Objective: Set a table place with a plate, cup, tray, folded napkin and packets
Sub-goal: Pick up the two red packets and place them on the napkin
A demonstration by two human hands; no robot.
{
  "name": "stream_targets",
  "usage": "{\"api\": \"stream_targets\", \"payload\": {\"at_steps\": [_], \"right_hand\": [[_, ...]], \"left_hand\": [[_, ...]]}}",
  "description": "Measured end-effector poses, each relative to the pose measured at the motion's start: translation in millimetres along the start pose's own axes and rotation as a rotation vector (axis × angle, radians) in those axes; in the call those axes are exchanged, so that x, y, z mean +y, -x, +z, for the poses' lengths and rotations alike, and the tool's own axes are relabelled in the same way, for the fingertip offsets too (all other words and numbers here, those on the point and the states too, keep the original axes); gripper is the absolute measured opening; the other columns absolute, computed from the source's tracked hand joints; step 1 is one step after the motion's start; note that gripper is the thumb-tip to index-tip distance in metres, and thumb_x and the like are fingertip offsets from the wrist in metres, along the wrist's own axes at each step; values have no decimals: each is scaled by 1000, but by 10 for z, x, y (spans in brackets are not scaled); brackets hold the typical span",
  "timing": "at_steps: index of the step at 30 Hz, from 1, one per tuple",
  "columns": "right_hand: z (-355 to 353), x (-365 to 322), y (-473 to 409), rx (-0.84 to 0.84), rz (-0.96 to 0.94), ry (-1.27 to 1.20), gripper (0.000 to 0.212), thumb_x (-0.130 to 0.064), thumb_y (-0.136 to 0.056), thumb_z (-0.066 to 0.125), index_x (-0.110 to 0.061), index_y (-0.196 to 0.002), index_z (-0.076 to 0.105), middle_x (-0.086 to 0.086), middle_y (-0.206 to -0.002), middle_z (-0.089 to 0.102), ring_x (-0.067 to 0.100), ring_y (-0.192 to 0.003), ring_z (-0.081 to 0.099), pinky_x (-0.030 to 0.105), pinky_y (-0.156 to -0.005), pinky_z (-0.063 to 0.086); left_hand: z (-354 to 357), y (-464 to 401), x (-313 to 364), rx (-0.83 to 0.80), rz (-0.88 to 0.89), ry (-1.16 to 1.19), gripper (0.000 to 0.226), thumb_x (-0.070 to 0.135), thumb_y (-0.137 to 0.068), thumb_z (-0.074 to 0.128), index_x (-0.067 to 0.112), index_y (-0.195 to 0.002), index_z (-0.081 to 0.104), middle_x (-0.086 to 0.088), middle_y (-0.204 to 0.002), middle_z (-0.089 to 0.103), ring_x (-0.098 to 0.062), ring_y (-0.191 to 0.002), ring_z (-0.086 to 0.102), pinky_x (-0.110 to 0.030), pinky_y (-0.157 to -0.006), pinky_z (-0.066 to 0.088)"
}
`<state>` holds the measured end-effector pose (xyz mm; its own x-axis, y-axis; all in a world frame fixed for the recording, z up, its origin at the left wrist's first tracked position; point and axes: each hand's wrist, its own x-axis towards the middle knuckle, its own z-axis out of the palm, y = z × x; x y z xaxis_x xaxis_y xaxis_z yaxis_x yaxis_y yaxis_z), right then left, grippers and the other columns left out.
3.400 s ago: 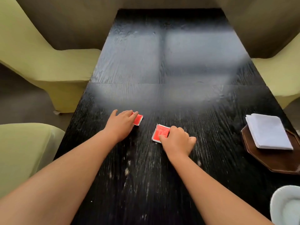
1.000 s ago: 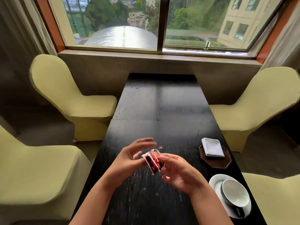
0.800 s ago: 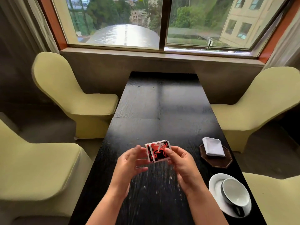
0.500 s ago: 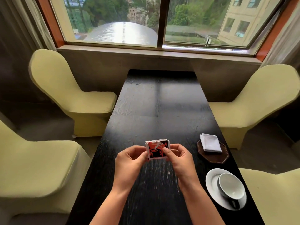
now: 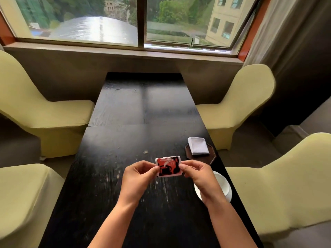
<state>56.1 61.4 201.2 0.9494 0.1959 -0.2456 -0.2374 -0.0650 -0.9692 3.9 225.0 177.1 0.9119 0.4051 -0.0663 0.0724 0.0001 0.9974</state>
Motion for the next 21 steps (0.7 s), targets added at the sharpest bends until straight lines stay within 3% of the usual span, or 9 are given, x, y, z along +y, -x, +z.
{"api": "stream_targets", "payload": {"at_steps": [6, 12, 15, 18, 21], "right_hand": [[-561, 45, -281, 56, -8, 45, 19, 0, -78, 69, -17, -69, 69, -8, -62, 69, -3, -57, 64, 5, -53, 45], [-1342, 108, -865, 20, 27, 82, 20, 1, -77, 70, -16, -67, 68, 1, -68, 67, 11, -65, 62, 10, -55, 48], [-1686, 92, -1271, -21, 42, 116, 24, 3, -77, 69, -16, -63, 66, 3, -66, 65, 14, -63, 60, 15, -52, 48], [-1916, 70, -1636, -36, 27, 172, 23, -1, -75, 72, -18, -62, 64, 3, -67, 64, 18, -66, 60, 22, -61, 46], [-2044, 107, -1927, -44, 42, 219, 23, -6, -72, 75, -21, -60, 64, 1, -66, 64, 23, -76, 61, 31, -72, 47]], "left_hand": [[617, -126, 16, 2, -10, -14, 9, 6, -77, 72, 10, -68, 73, 2, -55, 67, 0, -51, 55, -12, -50, 42], [1509, -407, -72, 65, -39, -120, 8, 9, -77, 73, 10, -70, 75, -2, -60, 71, -2, -54, 58, -13, -55, 45], [1952, -624, -130, 107, -78, -140, 11, 8, -78, 72, 13, -67, 73, 5, -53, 67, -1, -51, 56, -12, -53, 45], [2253, -893, -154, 114, -84, -188, 16, 8, -77, 72, 18, -65, 71, 9, -50, 66, -2, -50, 57, -13, -54, 46], [2419, -1162, -241, 127, -101, -266, 19, 10, -76, 73, 23, -62, 71, 9, -51, 67, -9, -55, 61, -26, -63, 50]]}}
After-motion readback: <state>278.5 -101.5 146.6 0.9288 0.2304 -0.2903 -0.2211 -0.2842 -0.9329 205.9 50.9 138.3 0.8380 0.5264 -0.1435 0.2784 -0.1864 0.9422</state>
